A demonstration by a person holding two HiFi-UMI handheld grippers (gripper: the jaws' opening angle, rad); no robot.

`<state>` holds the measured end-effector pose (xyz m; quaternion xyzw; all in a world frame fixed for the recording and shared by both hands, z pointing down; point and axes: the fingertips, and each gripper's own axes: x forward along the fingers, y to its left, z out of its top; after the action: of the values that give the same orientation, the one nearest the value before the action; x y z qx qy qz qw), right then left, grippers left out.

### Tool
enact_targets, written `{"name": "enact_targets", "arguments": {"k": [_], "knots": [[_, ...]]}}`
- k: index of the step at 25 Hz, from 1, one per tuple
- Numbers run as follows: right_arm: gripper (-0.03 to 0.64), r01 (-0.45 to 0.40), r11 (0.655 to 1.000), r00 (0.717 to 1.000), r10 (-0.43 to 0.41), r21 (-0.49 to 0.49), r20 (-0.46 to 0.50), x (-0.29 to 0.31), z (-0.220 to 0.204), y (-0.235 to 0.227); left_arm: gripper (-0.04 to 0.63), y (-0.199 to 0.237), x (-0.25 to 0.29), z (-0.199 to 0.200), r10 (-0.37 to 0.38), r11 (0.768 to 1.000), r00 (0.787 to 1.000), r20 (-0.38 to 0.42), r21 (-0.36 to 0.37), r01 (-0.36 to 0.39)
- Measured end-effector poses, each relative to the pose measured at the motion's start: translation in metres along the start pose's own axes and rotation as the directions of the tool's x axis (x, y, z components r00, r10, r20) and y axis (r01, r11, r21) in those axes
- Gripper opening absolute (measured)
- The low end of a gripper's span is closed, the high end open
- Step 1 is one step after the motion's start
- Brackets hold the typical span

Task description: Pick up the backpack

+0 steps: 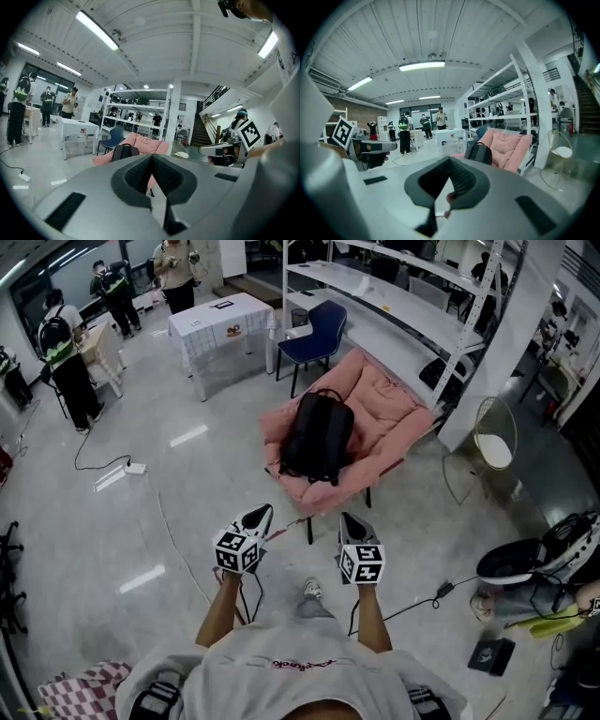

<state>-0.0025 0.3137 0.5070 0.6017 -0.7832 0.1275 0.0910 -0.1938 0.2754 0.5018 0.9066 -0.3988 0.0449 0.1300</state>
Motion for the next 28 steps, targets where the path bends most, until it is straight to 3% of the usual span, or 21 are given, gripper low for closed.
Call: {"name": "enact_targets", "arguments": {"k": [6,18,28], "knots": [[0.018,-0.014,1.000,1.000,0.014,0.021,0.016,0.048,0.028,-0.035,0.009,0.005,0.058,0.028,-0.022,1.000,1.000,0.014,0.004,0.022],[0.018,-0.042,0.999,0.999,0.041,0.016,0.029,0.135,0.066,-0.098,0.009,0.038,0.155,0.057,0.037,0.999,0.999,0.019,0.024,-0.037],[0.018,-0.080,0.997,0.997,0.080,0.015,-0.006,0.170,0.071,-0.111,0.009,0.057,0.180,0.060,0.082,0.997,0.997,0.017,-0.011,-0.082]]}}
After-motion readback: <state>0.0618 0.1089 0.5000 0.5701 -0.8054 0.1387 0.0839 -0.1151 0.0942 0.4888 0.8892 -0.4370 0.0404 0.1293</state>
